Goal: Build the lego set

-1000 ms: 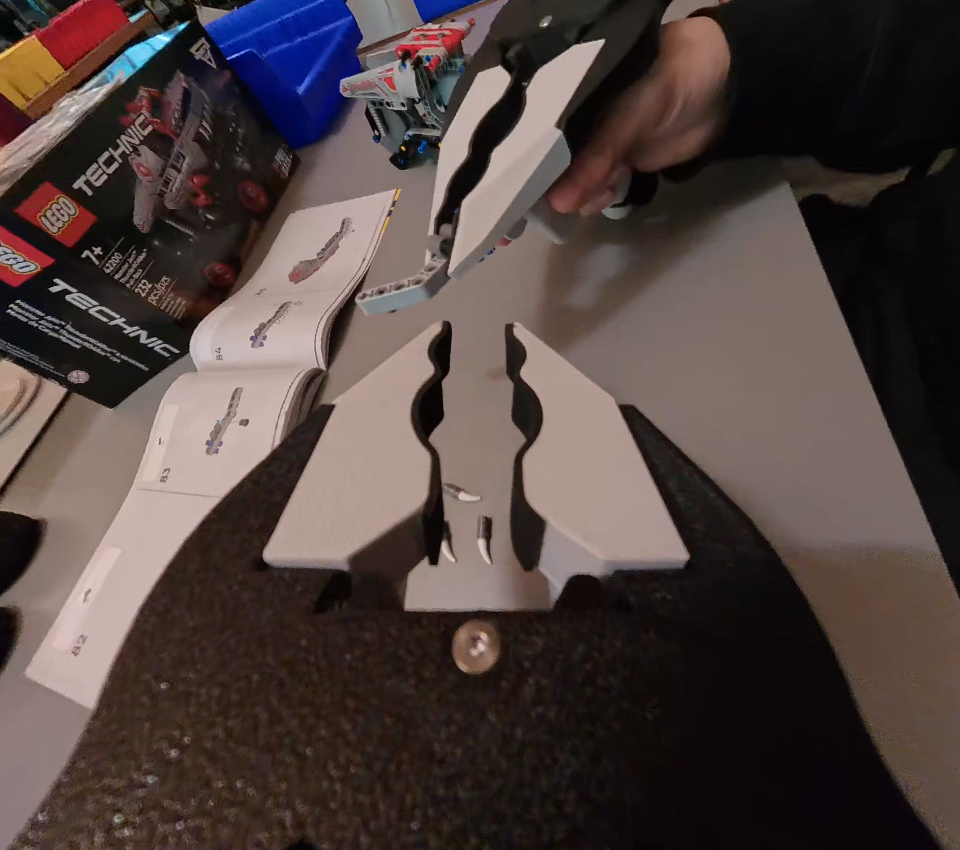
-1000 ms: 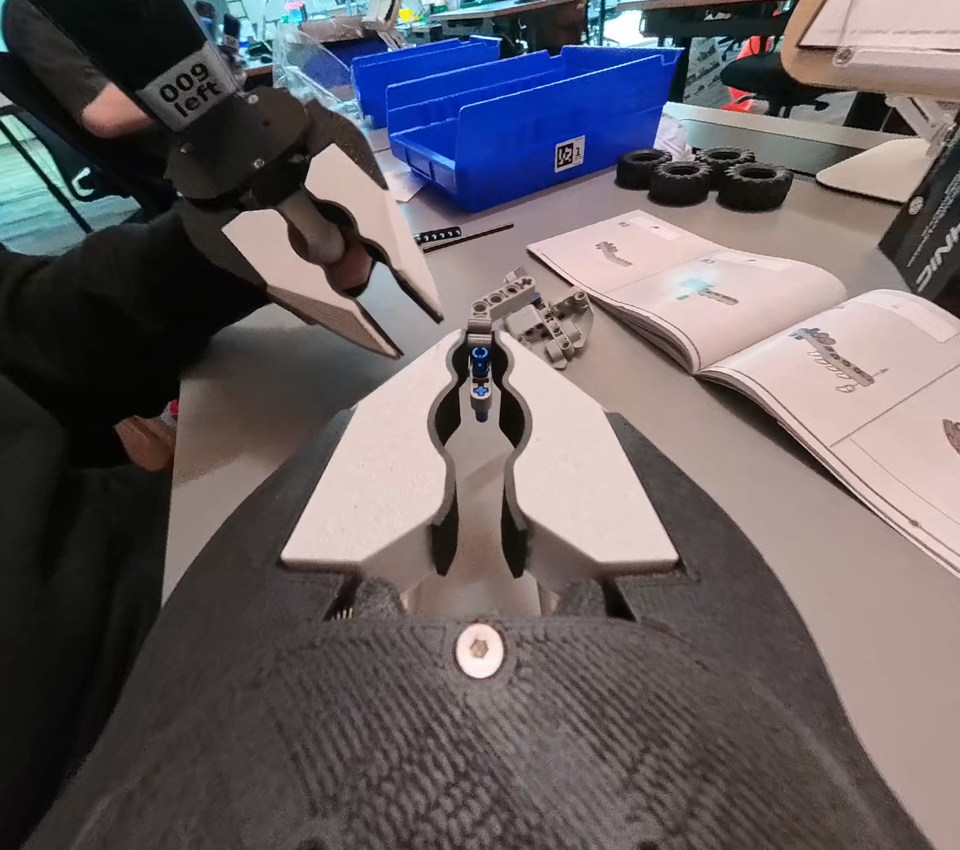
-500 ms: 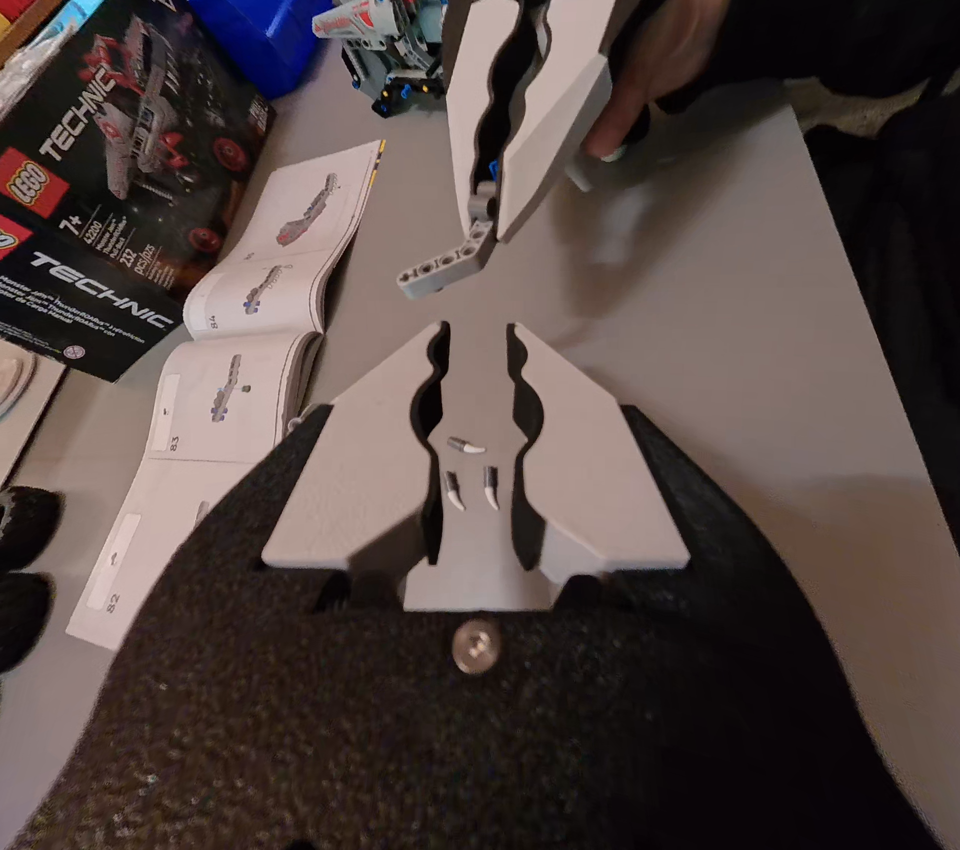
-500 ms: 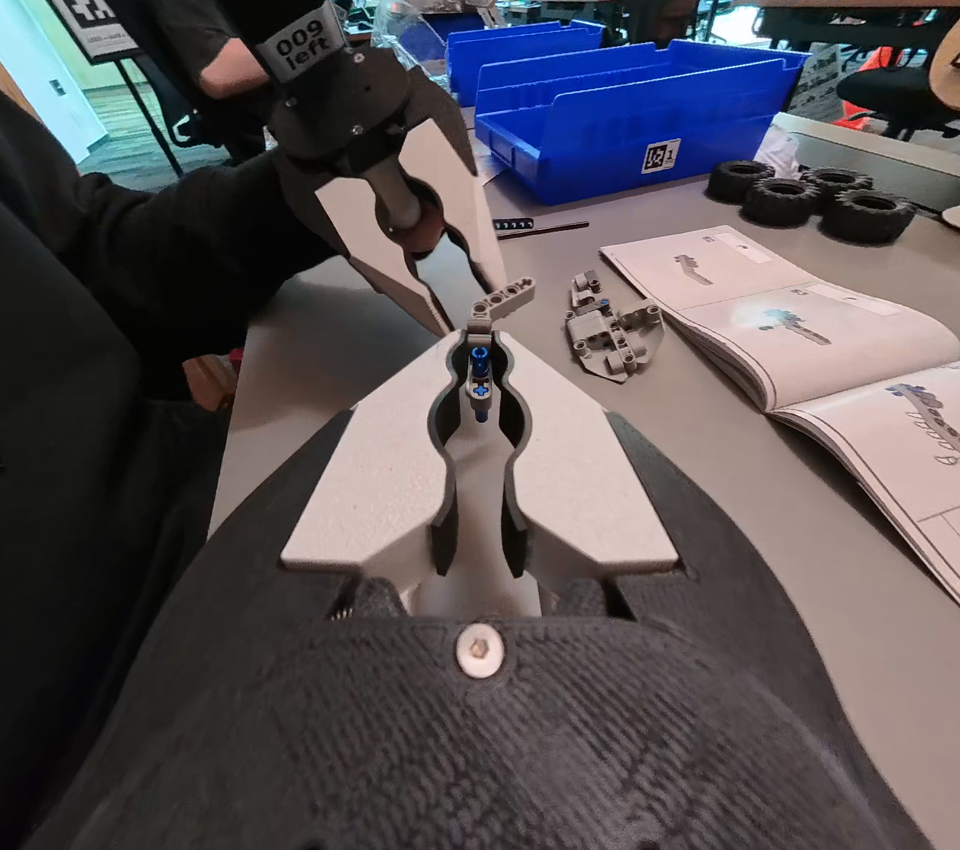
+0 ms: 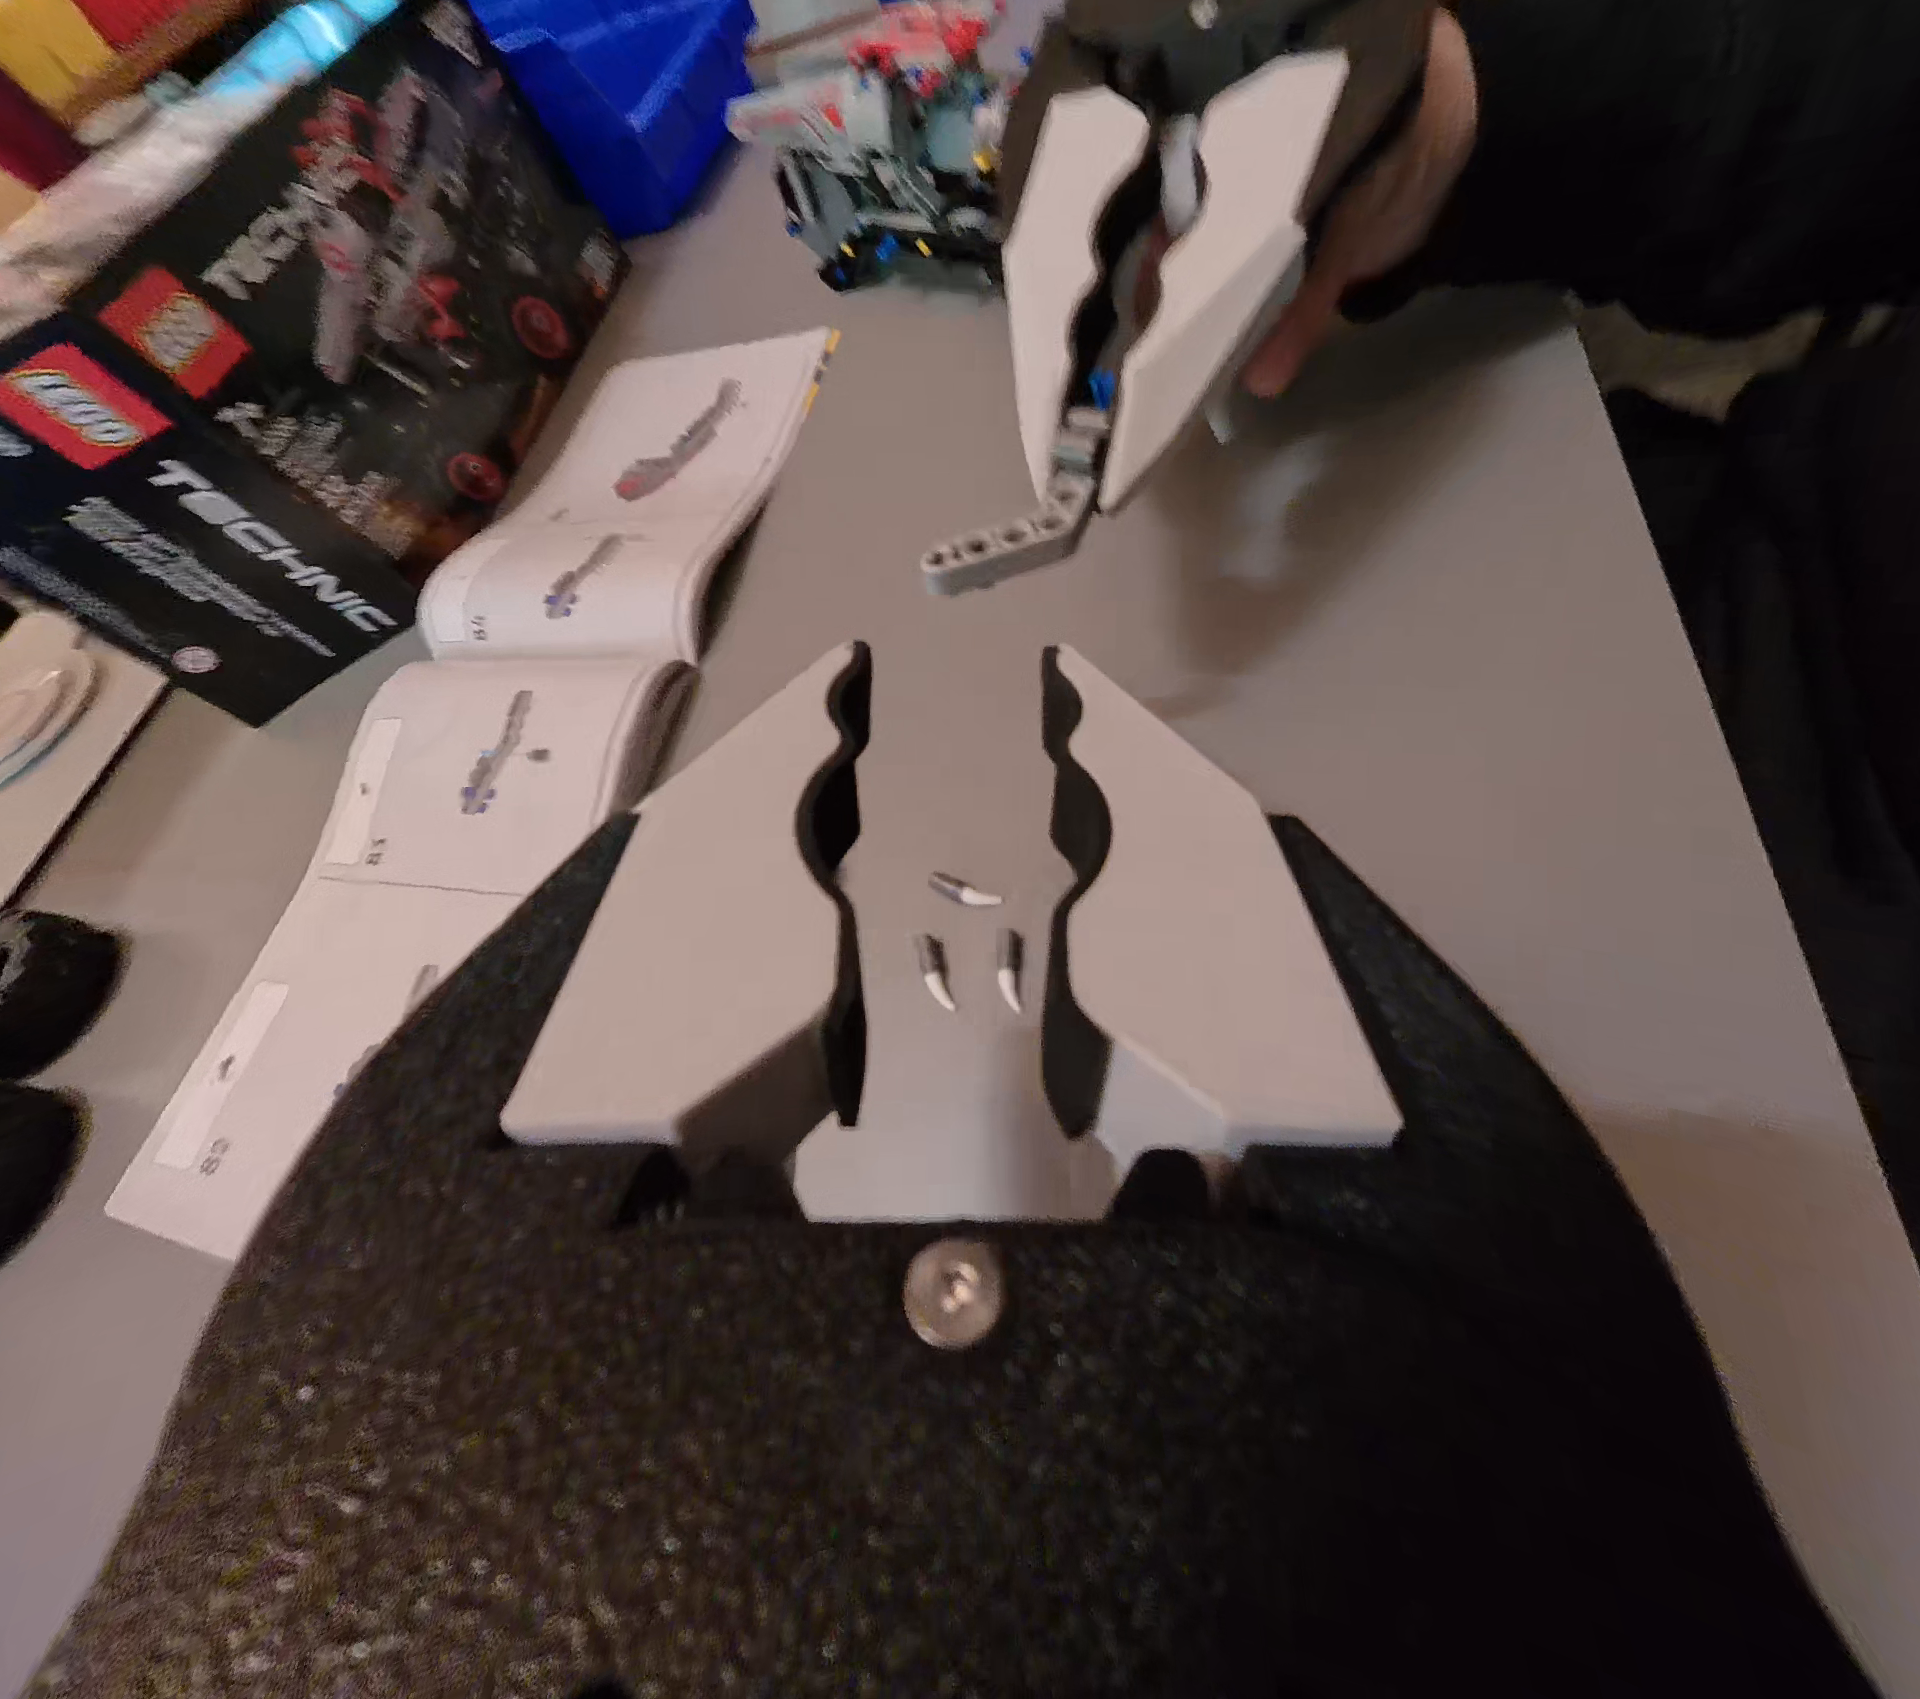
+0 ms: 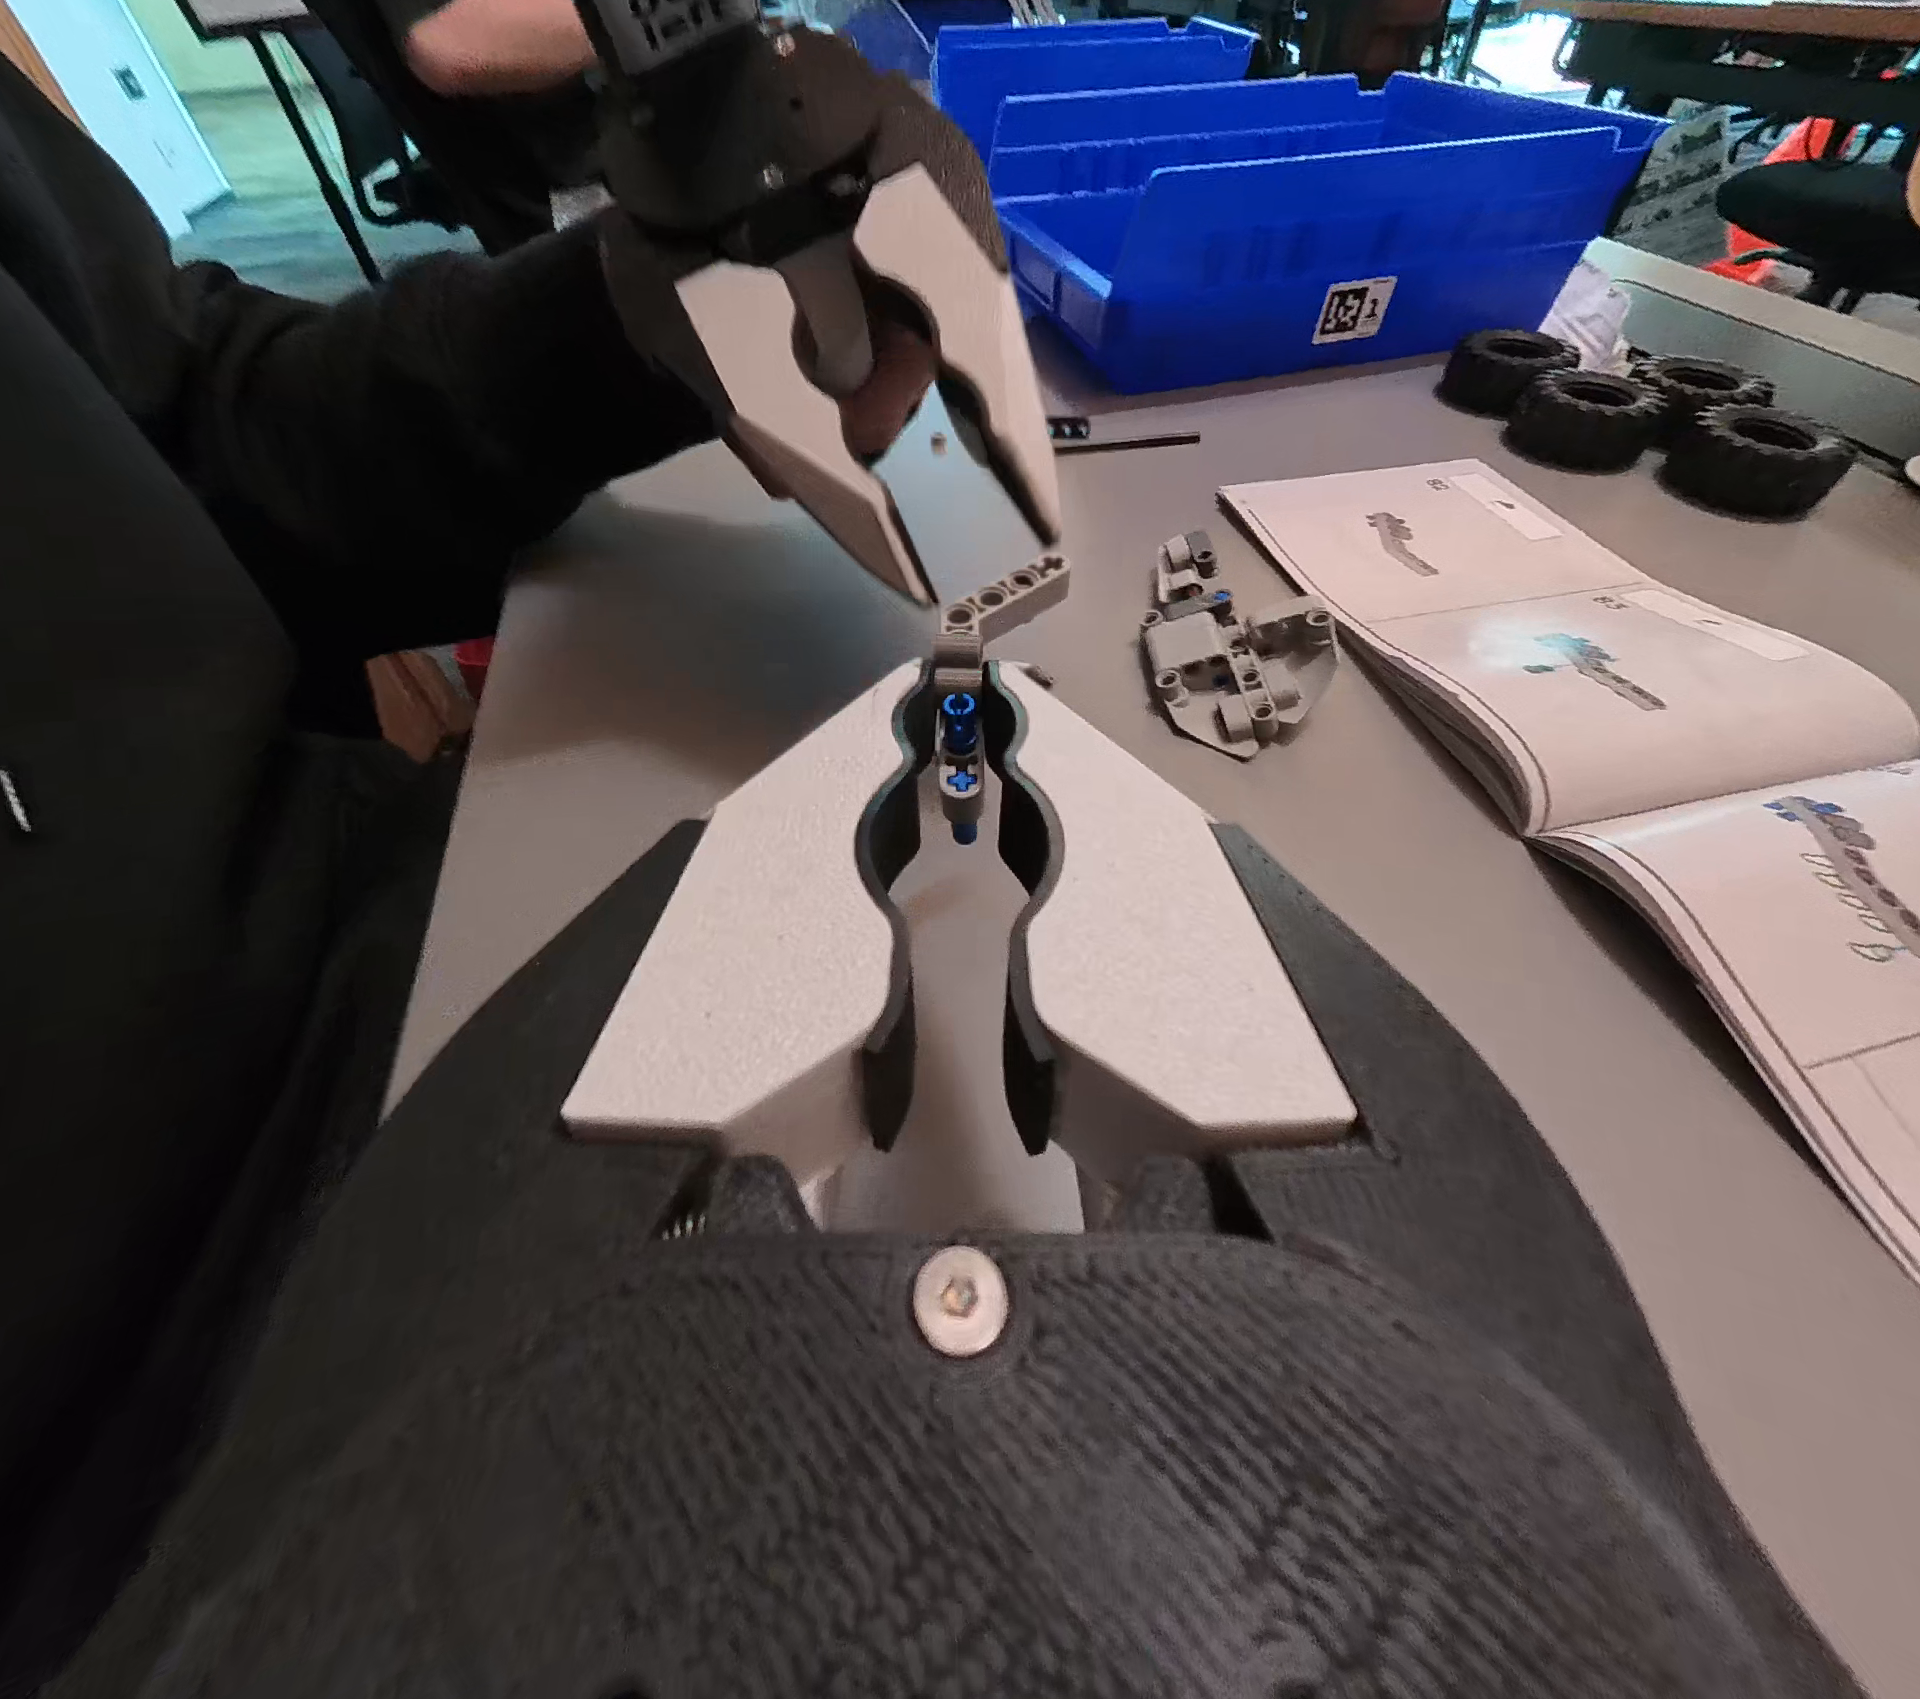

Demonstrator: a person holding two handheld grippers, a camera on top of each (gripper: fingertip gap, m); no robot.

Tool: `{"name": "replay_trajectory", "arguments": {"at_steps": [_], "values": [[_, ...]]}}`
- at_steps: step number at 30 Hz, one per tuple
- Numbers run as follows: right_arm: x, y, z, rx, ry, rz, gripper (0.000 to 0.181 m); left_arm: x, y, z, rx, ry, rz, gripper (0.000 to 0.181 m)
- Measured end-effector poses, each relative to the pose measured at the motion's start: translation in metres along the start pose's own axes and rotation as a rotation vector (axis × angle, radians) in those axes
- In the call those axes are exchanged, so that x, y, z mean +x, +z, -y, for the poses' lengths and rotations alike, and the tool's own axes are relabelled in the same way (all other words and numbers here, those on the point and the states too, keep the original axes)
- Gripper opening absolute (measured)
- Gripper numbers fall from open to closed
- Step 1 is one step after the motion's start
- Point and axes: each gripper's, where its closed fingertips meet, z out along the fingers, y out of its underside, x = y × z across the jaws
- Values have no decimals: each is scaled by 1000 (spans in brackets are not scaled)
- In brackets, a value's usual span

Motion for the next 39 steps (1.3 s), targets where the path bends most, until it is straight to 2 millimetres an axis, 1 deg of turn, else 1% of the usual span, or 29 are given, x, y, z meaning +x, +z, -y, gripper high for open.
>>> {"name": "replay_trajectory", "arguments": {"at_steps": [1,4,6,7,9,10,12,13,14,15,16,18,20,21,22,24,26,30,33,39], "values": [[2,0,-1,-6,-11,-4,6,-8,-5,4,28,-27,31,35],[6,3,5,14,-30,3,6,-29,-20,5,24,-64,66,43],[17,6,14,24,-49,-10,6,-47,-28,2,-22,-30,91,31],[25,9,18,28,-57,-19,6,-58,-31,5,-26,-16,111,30],[42,15,27,29,-66,-40,6,-81,-35,20,19,-26,141,32],[49,19,32,31,-66,-44,6,-96,-37,29,48,-49,174,34],[59,25,39,24,-77,-22,5,-134,-43,42,95,-81,293,32],[64,28,43,27,-86,-14,5,-152,-45,45,103,-83,353,31],[68,30,46,31,-92,-3,5,-165,-46,44,102,-86,399,31],[71,32,46,31,-91,16,5,-173,-45,41,99,-95,423,32],[69,33,45,36,-86,47,5,-176,-42,38,112,-113,431,34],[59,34,41,68,-86,124,6,-169,-39,35,214,-116,440,33],[52,32,32,77,-130,153,5,-157,-42,25,296,-70,490,23],[49,31,29,75,-162,158,5,-151,-41,18,301,-62,495,17],[48,30,27,79,-179,163,5,-144,-37,14,285,-71,448,18],[52,29,24,92,-137,167,5,-128,-25,13,257,-125,291,22],[56,32,22,106,-86,173,5,-120,-18,4,208,-203,208,22],[61,30,29,162,-95,145,5,-91,-7,-14,111,-237,-16,18],[68,30,30,169,-82,103,5,-84,-1,-24,45,-225,-48,18],[66,34,26,132,-117,83,5,-67,6,-25,15,-210,-137,18]]}}
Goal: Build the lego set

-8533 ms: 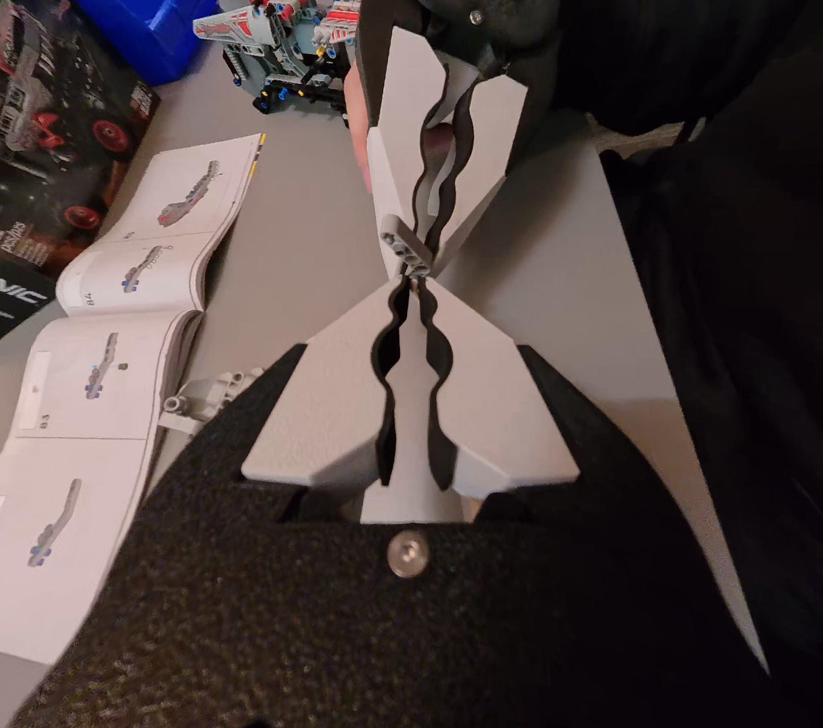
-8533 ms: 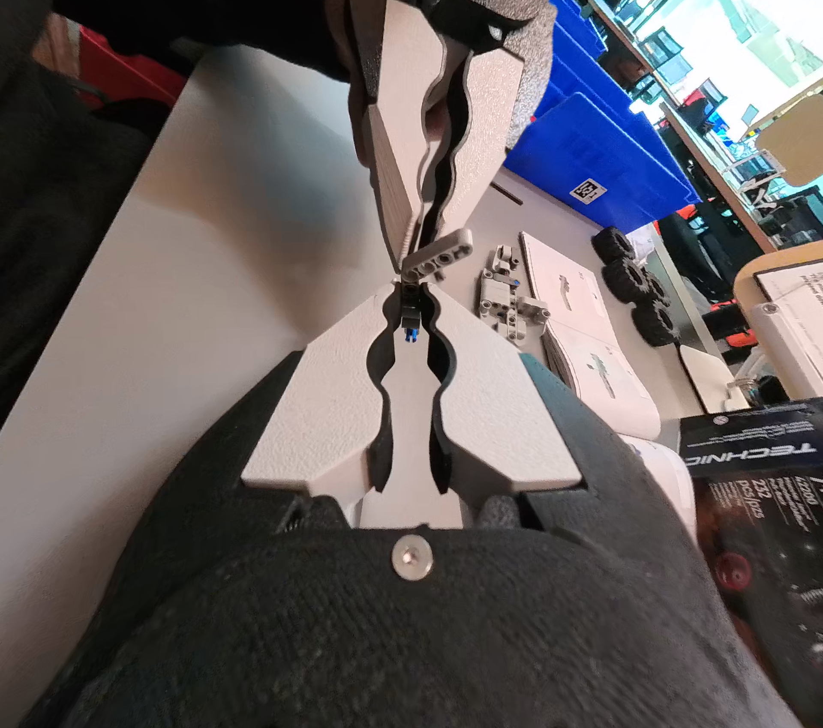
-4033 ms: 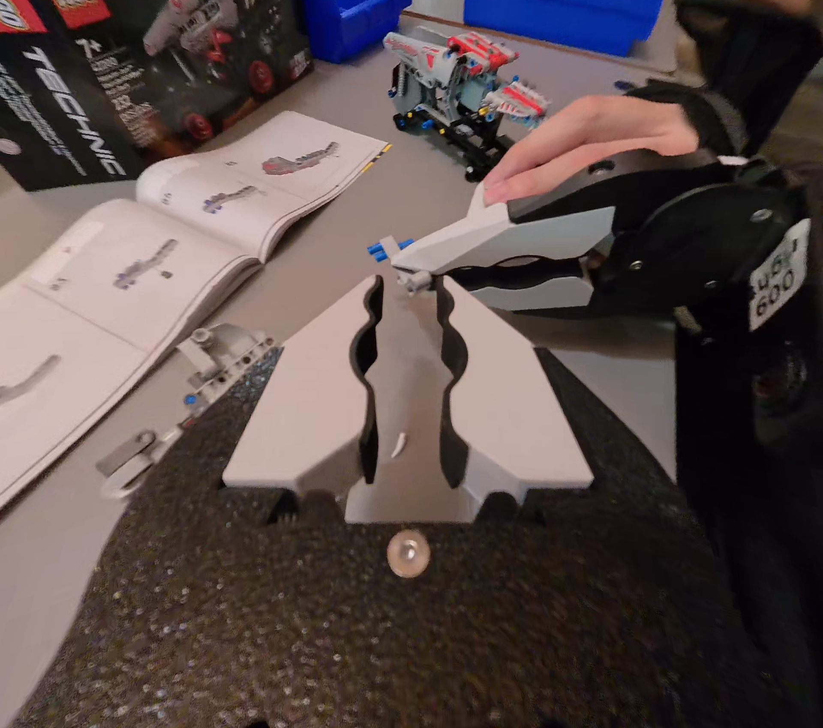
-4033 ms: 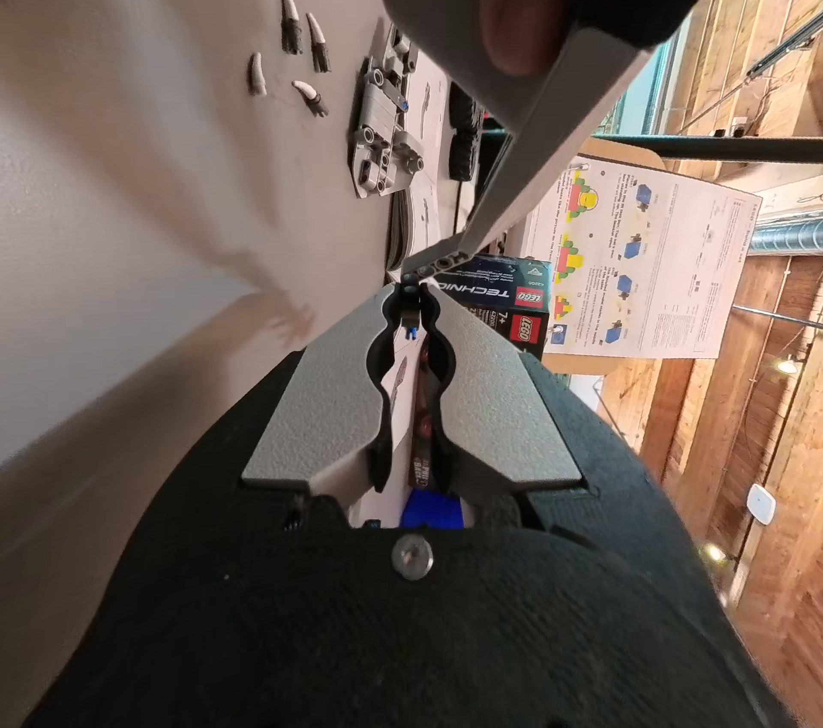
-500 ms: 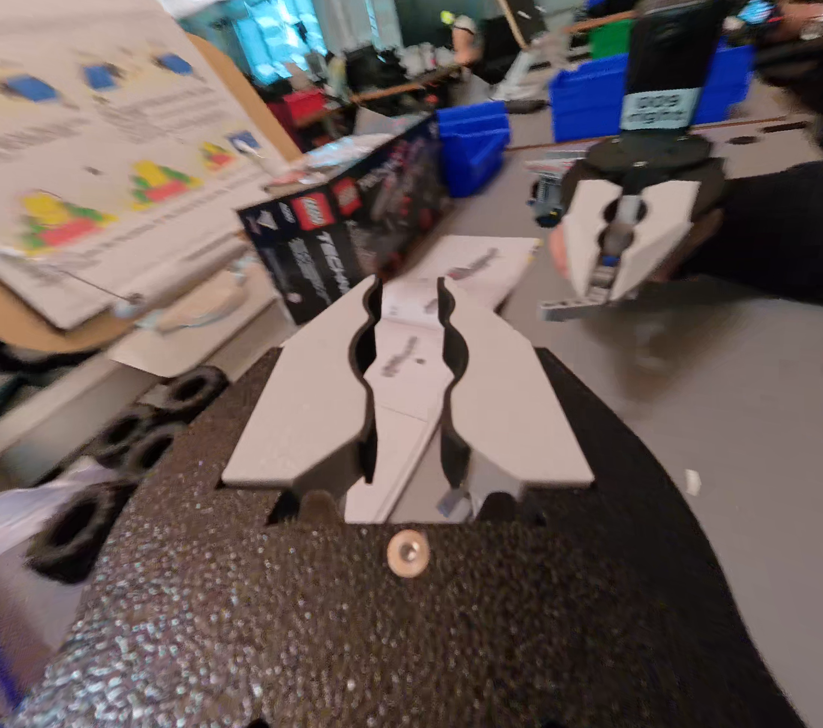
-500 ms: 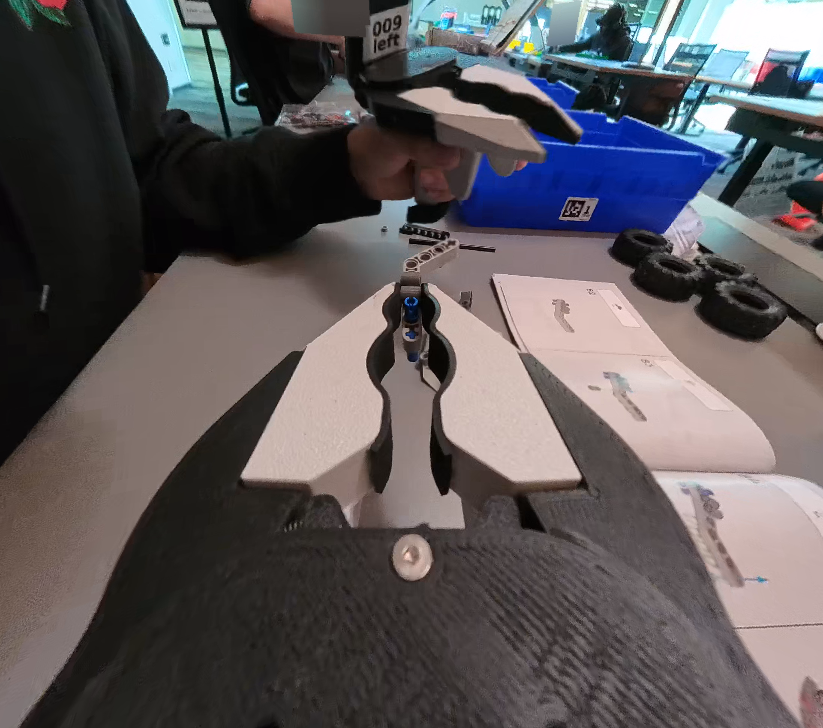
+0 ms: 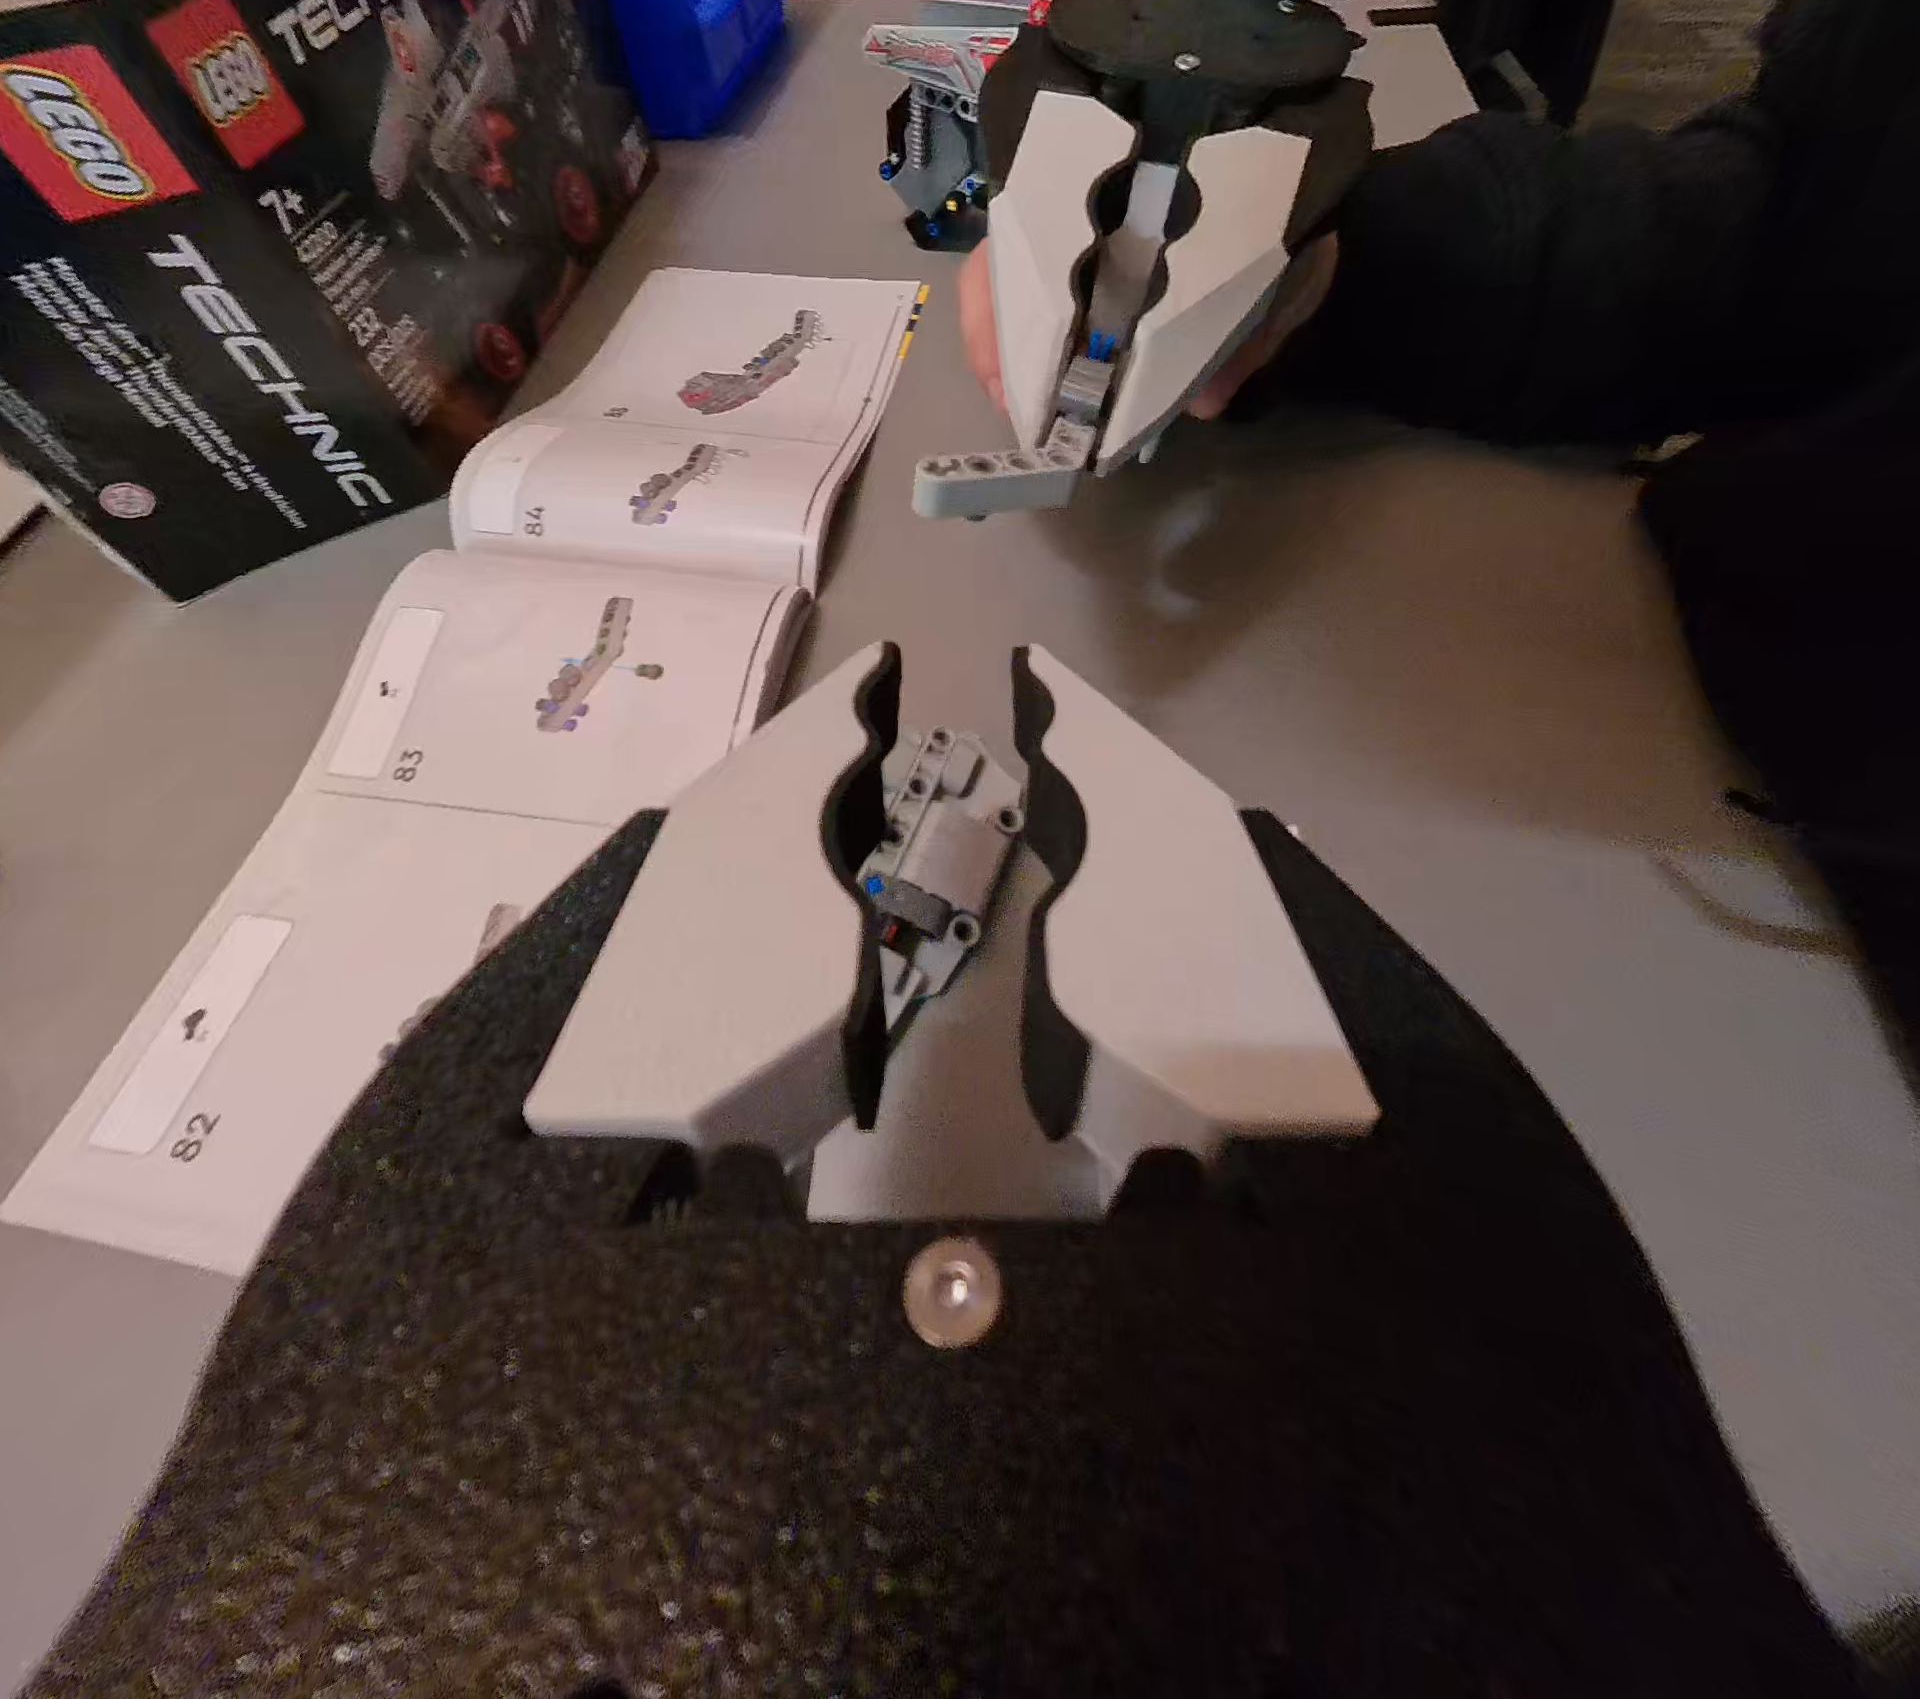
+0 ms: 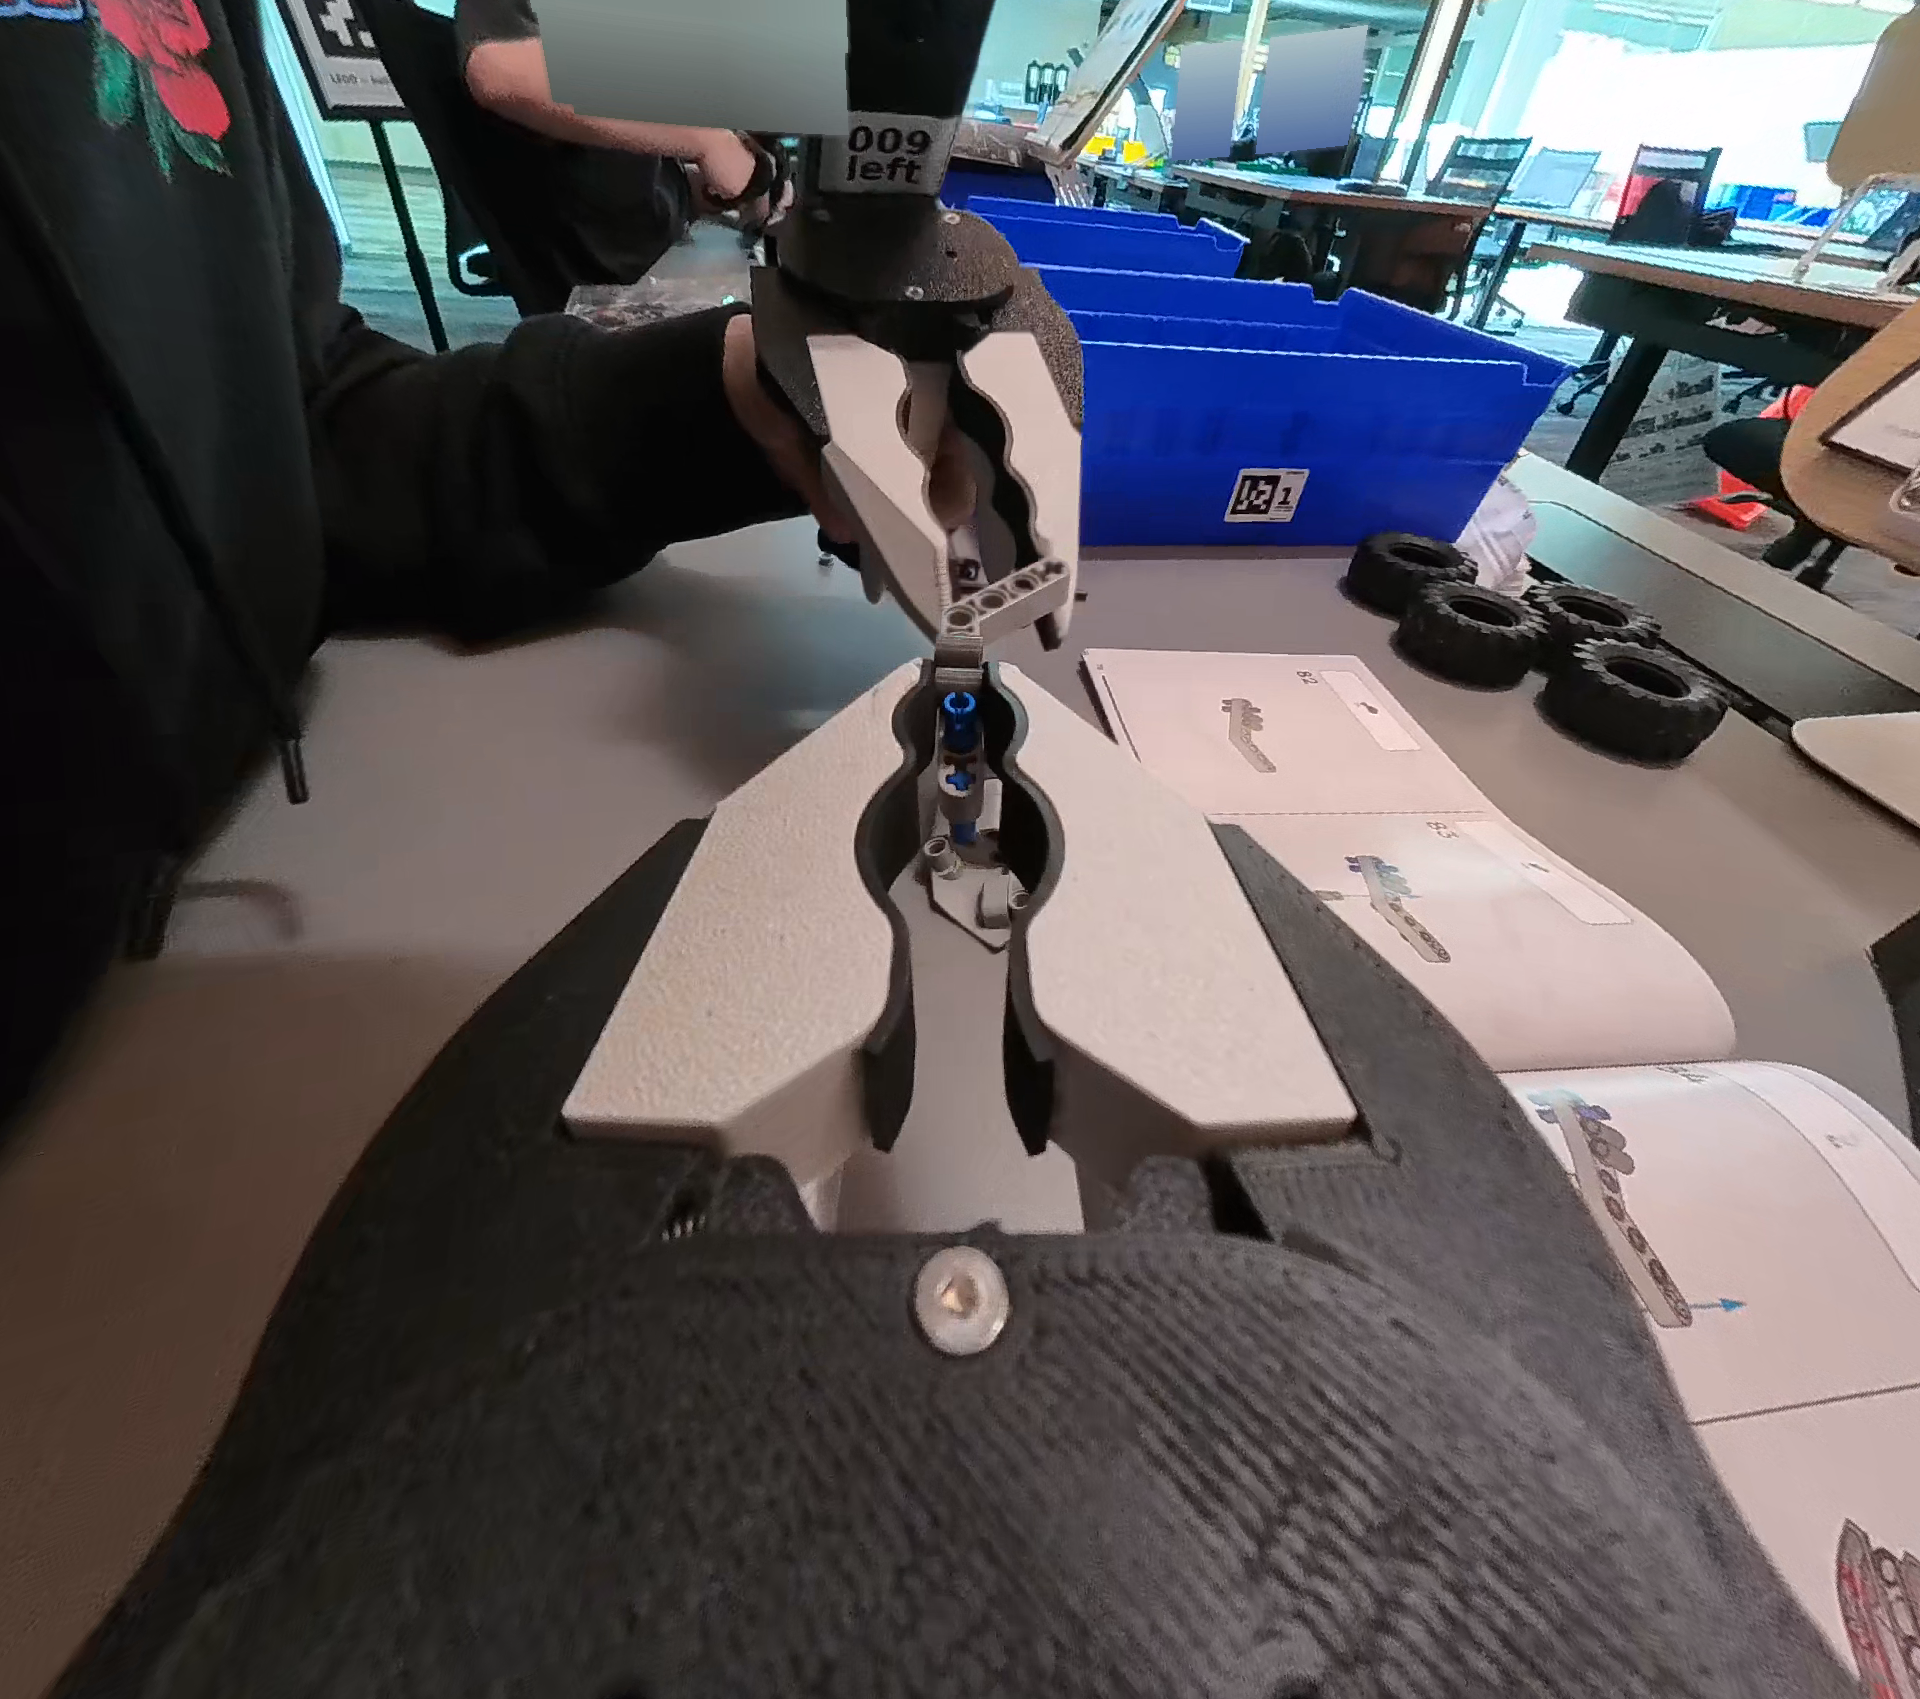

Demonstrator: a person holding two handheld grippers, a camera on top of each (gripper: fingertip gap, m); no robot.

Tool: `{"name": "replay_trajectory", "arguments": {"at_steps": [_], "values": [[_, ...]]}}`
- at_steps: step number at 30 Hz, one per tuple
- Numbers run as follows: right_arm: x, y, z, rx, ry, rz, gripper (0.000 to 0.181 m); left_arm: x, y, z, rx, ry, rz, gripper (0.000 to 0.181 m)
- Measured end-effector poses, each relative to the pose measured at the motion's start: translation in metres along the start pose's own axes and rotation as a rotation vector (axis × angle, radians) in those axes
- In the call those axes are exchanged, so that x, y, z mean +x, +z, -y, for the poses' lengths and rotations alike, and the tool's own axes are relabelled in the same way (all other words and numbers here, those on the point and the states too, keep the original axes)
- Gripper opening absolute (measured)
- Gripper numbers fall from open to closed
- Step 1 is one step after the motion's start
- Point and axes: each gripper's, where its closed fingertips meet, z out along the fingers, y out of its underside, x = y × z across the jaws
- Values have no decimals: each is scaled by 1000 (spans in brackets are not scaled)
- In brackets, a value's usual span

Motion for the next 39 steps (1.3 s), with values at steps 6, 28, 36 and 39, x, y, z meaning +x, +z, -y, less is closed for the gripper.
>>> {"name": "replay_trajectory", "arguments": {"at_steps": [6,28,36,39], "values": [[-1,2,-2,-20,-6,1,5,9,4,5,30,-31,-61,18],[-5,8,-11,-87,-25,15,6,4,8,8,-2,66,41,33],[-7,10,-15,-115,-45,13,5,8,7,11,17,101,29,33],[-5,10,-14,-107,-39,7,5,4,7,8,13,104,44,33]]}}
